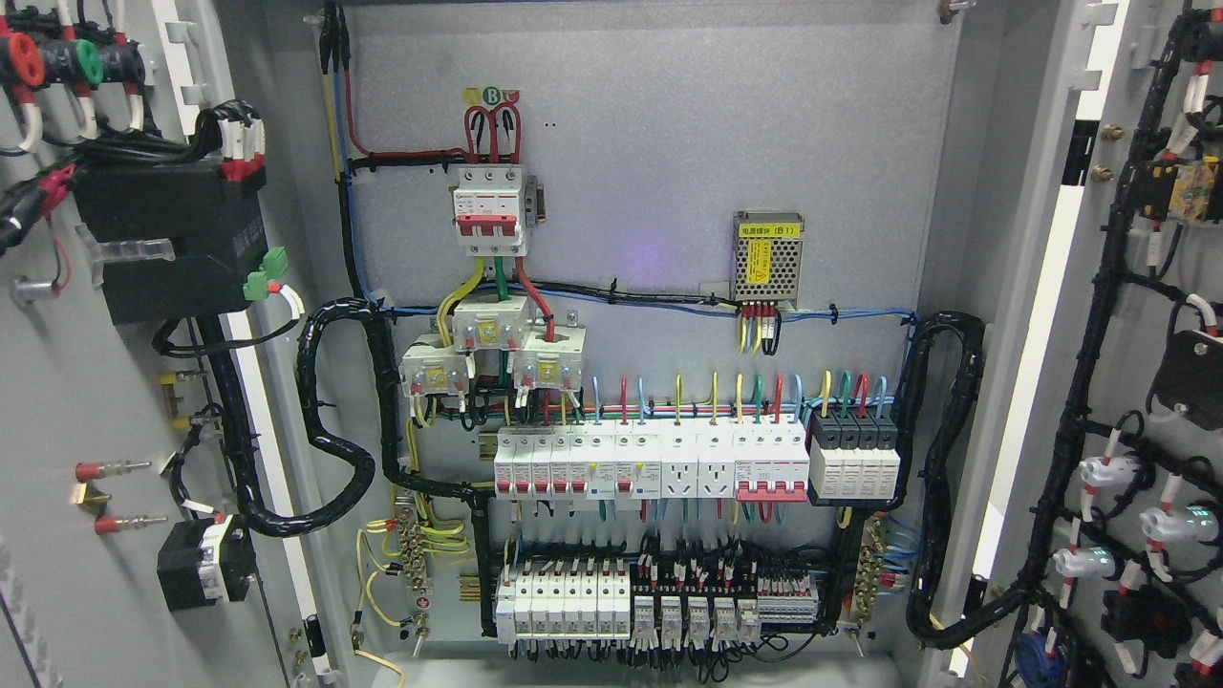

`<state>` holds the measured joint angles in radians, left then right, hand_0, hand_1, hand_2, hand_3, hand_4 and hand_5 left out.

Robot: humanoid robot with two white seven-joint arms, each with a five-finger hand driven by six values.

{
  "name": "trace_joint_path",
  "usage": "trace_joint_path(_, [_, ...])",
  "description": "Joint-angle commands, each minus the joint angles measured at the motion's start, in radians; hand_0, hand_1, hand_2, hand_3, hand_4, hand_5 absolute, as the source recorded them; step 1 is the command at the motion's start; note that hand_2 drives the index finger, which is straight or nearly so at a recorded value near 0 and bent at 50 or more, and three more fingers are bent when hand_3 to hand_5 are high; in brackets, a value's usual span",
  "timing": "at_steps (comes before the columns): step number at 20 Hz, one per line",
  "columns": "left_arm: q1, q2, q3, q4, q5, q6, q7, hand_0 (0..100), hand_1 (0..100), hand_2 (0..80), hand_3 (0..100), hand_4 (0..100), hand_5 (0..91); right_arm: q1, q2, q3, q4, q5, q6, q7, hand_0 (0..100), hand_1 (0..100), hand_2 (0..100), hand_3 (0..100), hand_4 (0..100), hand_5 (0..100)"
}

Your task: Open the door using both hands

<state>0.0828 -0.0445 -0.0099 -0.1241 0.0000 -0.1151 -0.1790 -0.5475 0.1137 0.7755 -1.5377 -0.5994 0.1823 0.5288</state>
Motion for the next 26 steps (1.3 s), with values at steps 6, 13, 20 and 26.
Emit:
trace_joint_path(6, [0.213, 0.014, -0.1, -0.691, -0.005, 0.011, 0.0, 0, 0, 0.0, 0, 3, 0.0, 0.06, -0.12, -0.136, 0.03, 0.003, -0.009, -0.085, 11, 0, 0, 0, 0, 0])
trace_joint_path(13, [0.308, 0.067, -0.168, -1.047, 0.009, 0.006, 0.0, 0, 0, 0.0, 0, 3, 0.0, 0.161, -0.216, -0.163, 0.001, 0.046, -0.22, -0.252, 11, 0, 0, 0, 0, 0])
trace_joint_path(20, [0.403, 0.129, -0.177, -1.402, 0.011, 0.0, -0.037, 0, 0, 0.0, 0, 3, 0.0, 0.339, -0.351, -0.257, -0.116, 0.089, -0.415, -0.262, 11, 0, 0, 0, 0, 0])
trace_joint_path(26, [0.451, 0.195, -0.177, -1.621, 0.047, -0.002, -0.037, 0, 0, 0.0, 0, 3, 0.0, 0.478, -0.439, -0.314, -0.18, 0.09, -0.563, -0.263, 11, 0, 0, 0, 0, 0])
